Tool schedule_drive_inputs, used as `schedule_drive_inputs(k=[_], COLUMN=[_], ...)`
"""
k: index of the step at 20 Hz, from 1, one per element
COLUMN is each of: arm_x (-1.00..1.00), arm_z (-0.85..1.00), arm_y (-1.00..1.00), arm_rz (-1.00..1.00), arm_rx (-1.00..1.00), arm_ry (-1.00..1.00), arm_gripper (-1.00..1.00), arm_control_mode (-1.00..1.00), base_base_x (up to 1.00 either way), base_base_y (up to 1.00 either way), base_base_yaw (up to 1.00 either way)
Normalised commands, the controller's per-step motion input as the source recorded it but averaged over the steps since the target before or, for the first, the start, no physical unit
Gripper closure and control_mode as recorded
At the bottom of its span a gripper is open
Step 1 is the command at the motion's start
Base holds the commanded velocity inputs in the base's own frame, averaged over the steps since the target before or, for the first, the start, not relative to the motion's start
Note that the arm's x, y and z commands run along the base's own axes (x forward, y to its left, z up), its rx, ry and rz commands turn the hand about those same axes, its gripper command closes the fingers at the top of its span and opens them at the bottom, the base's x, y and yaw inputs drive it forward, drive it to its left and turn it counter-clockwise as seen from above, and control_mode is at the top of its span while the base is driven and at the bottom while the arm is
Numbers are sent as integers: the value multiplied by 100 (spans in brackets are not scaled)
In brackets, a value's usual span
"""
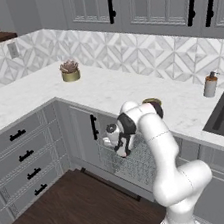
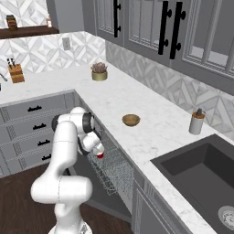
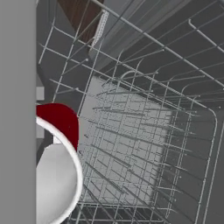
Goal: Pick up the cup and bowl from the counter, place them in the dishwasher, and close the dishwasher door.
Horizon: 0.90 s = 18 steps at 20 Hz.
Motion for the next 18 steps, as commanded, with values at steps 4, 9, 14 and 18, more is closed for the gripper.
schedule_drive_inputs(k=[4,9,14,18], arm_x=[0,-1,-30,-49], arm_z=[0,16,90,100], arm_y=[0,0,0,0], arm_rz=[0,0,0,0], arm_rx=[0,-2,-1,0], arm_ry=[0,-1,-2,0], arm_gripper=[-100,-100,-100,-100], arm_control_mode=[-100,-100,-100,-100], base_base_x=[0,0,0,0], base_base_y=[0,0,0,0], base_base_yaw=[0,0,0,0])
